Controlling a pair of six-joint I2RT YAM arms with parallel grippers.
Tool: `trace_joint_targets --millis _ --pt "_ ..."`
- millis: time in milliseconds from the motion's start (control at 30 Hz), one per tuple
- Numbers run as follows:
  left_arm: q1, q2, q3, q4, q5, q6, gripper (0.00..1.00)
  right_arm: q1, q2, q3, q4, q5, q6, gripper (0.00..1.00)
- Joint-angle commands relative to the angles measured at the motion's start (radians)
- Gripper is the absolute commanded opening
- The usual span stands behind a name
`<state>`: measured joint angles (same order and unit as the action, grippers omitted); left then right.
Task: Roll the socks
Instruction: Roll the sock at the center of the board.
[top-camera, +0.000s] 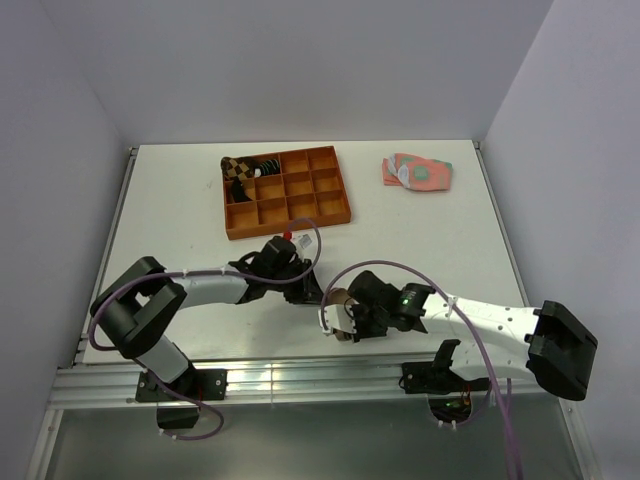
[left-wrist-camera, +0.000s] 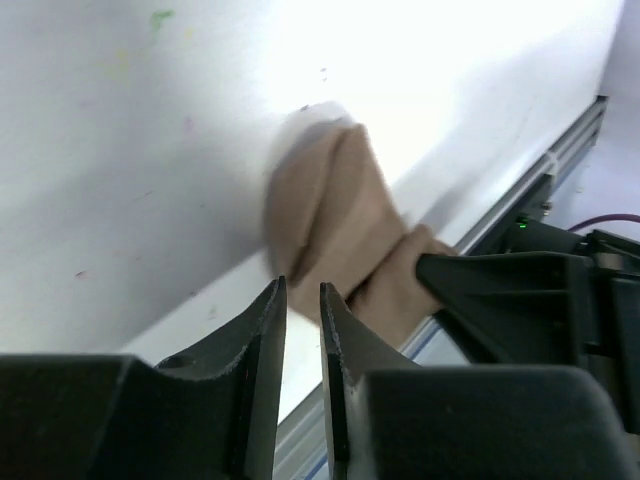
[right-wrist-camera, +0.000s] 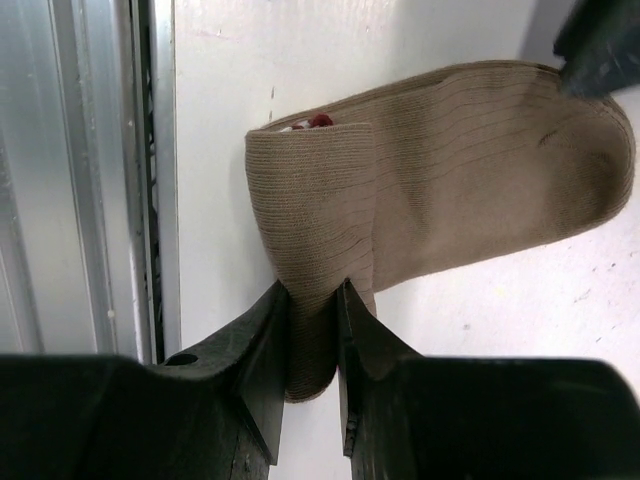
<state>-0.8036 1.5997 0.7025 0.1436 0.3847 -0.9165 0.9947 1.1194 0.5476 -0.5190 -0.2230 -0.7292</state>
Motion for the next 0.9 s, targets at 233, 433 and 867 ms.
trace_joint_targets --millis 233,433,867 --pt "0.0 0.074 0.006 0.044 0.009 0.045 0.25 -0.001 0.057 0.095 -0.09 0.002 0.005 0.18" --pt "0.001 0.166 0.075 0.045 0.032 0.067 0.22 -0.033 0.143 0.146 -0.118 -0.055 -0.016 0.18" --pt "0.007 0.223 0.126 0.105 -0.049 0.054 0.28 -0.323 0.548 0.448 -0.479 -0.401 -0.231 0.17"
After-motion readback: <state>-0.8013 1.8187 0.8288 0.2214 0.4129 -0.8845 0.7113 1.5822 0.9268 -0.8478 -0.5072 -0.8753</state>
